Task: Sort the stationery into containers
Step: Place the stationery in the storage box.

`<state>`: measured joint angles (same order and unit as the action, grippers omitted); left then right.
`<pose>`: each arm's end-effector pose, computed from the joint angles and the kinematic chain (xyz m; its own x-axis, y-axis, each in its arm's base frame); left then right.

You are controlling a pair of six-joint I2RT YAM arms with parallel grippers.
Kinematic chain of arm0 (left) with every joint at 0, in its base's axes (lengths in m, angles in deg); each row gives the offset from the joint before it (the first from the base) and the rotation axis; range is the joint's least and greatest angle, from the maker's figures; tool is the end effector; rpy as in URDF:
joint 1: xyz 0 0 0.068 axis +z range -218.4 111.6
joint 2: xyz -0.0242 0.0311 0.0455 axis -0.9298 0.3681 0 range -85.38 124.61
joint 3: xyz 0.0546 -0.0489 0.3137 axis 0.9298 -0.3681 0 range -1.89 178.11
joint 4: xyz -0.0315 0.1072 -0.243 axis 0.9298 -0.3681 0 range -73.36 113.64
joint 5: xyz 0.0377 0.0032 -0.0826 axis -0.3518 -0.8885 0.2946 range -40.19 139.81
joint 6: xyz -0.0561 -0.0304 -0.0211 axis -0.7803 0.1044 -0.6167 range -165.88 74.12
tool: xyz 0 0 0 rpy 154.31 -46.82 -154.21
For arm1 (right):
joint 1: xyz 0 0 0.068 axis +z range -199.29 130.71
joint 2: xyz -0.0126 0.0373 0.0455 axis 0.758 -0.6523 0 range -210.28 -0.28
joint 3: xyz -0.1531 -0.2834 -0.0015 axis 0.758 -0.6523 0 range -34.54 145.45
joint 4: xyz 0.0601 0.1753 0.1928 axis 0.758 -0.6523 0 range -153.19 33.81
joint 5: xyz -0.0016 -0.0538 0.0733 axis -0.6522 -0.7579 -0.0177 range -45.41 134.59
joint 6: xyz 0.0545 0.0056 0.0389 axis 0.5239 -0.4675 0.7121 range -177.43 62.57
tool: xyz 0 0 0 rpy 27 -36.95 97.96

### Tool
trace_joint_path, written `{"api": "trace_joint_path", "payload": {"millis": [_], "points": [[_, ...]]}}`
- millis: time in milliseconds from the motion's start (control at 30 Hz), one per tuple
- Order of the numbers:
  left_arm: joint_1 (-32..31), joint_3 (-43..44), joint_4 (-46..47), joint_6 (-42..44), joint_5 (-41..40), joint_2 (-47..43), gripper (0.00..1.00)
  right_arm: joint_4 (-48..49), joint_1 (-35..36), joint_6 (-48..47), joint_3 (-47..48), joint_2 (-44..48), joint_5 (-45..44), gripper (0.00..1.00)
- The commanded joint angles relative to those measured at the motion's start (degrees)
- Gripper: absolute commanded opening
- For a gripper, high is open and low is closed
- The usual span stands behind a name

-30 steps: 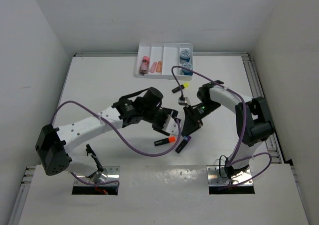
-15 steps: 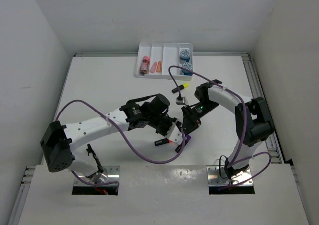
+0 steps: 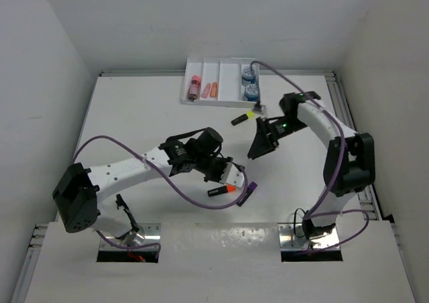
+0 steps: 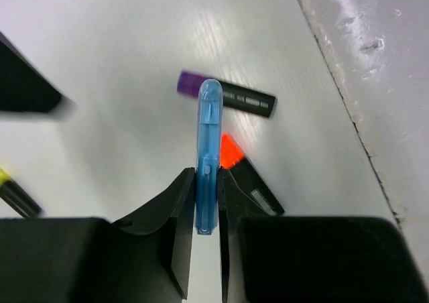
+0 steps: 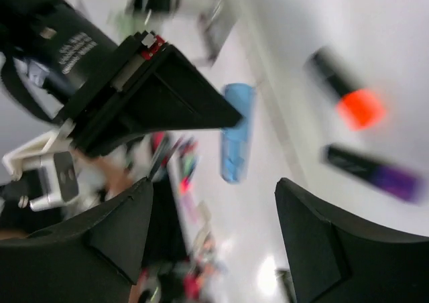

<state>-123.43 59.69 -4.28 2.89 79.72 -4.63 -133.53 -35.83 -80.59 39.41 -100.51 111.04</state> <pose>0.1550 -0.2681 0.3099 0.4039 0.5601 -0.7233 0.9121 -0.3074 0.2714 0.2857 0.1189 0.2729 -0.9151 -0.3804 -0.1340 -0.2642 0.3144 0.9118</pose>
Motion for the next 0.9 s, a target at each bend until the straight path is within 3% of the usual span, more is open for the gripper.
{"api": "trace_joint_path", "payload": {"millis": [0,33,67,167,300,333,433,567,733,867], "points": [[5.97,-1.03,4.88,-13.67,0.06,-1.83,0.0,10.93,-10.27,9.5,3.48,5.39,-3.51,0.72],[7.46,-0.5,6.11,-17.27,-0.72,-1.13,0.0,15.94,-12.03,16.15,2.52,8.52,-5.96,0.73],[9.22,0.63,7.26,-24.18,-1.34,1.49,0.0,24.95,-15.27,18.04,1.12,10.29,-8.25,0.74],[19.21,9.49,7.27,-35.89,-4.32,9.82,0.0,34.67,-17.84,20.17,-4.85,16.1,-18.44,0.74],[28.03,26.53,7.97,-51.98,-11.06,23.37,0.0,40.68,-18.99,19.47,-12.41,21.55,-26.01,0.74],[29.17,35.27,6.93,-56.81,-12.06,26.27,0.0,40.95,-18.99,19.29,-13.65,23.04,-26.2,0.74],[32.69,51.11,7.61,-63.42,-14.78,40.57,0.0,39.82,-18.99,18.33,-16.99,25.16,-26.29,0.74],[34.72,66.77,11.3,-64.42,-19.87,51.92,0.0,37.97,-18.55,17.53,-20.16,28.06,-26.82,0.73],[36.21,67.88,24.11,-63.63,-22.62,59.15,0.0,37.09,-17.76,16.66,-21.57,31.32,-29.71,0.73],[36.48,73.4,26.52,-61.7,-22.09,66.1,0.0,35.16,-18.29,15.34,-21.48,30.88,-30.16,0.73]]}}
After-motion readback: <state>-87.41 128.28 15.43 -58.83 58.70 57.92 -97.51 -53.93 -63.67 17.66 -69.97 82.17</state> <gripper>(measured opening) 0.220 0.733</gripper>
